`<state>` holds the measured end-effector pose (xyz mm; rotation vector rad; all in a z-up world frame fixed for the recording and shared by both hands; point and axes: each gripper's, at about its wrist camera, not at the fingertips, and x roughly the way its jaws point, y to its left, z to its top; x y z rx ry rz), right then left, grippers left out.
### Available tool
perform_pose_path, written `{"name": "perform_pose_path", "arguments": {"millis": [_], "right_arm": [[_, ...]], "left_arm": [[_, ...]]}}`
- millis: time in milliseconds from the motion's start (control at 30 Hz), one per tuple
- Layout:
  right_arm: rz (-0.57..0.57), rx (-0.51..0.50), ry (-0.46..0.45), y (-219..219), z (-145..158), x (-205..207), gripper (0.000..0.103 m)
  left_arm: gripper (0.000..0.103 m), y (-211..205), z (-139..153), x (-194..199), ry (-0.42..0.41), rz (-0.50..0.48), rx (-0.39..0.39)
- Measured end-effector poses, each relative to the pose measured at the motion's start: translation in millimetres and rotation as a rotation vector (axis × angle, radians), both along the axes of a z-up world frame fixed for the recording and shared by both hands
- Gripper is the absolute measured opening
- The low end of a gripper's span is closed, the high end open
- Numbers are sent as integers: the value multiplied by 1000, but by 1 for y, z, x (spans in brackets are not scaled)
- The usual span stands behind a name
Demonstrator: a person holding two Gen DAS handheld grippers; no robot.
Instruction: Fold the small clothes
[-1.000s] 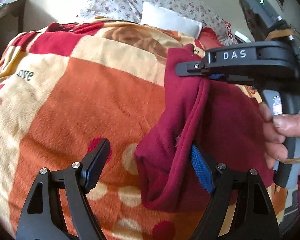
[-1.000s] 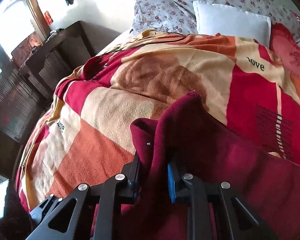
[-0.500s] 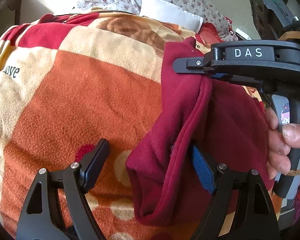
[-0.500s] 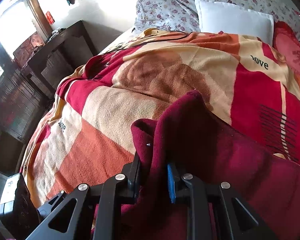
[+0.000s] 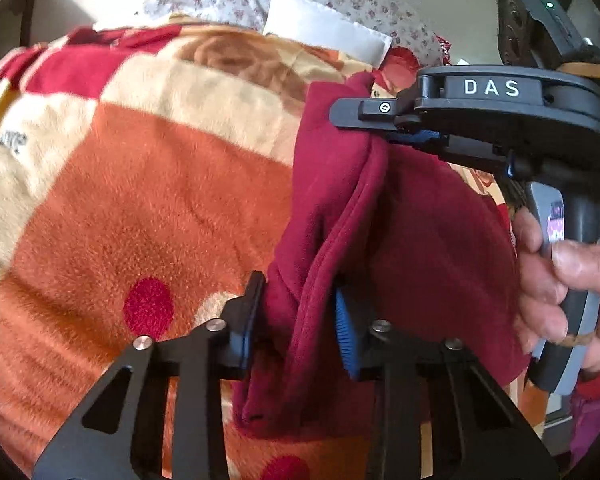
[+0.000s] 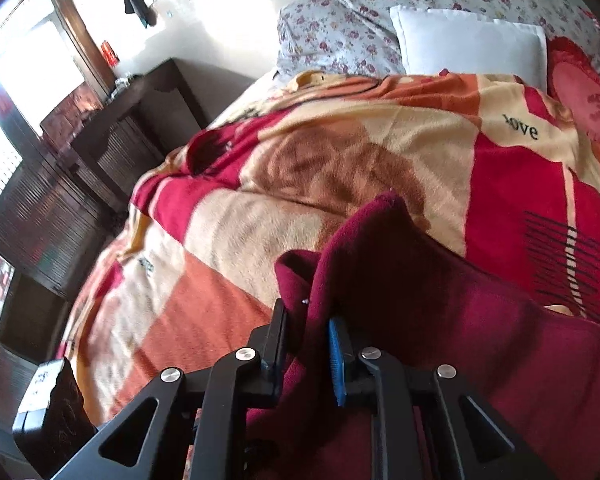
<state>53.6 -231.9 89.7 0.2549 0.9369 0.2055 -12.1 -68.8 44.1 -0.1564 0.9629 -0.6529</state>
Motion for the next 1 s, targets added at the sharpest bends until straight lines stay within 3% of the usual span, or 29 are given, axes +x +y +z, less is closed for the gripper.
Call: {"name": "perform_pose_path", "arguments": {"millis": [367,667,833,1000], "right_arm": [[-38,38,-111,-40,47,-44,13],[-151,99,-186,-115,76,-97,13],[-232,125,-211,-166,78,-135,12],[-314,153,-197,-211,59,-168,12]], "left_arm": [[21,-28,64,-34,-125,-81,-26],[19,-93,109,-67,-208,-223,-47],[19,-150,115,-92,-228,-326,-28],[19,-206,96,-111,-198,-407,9]]}}
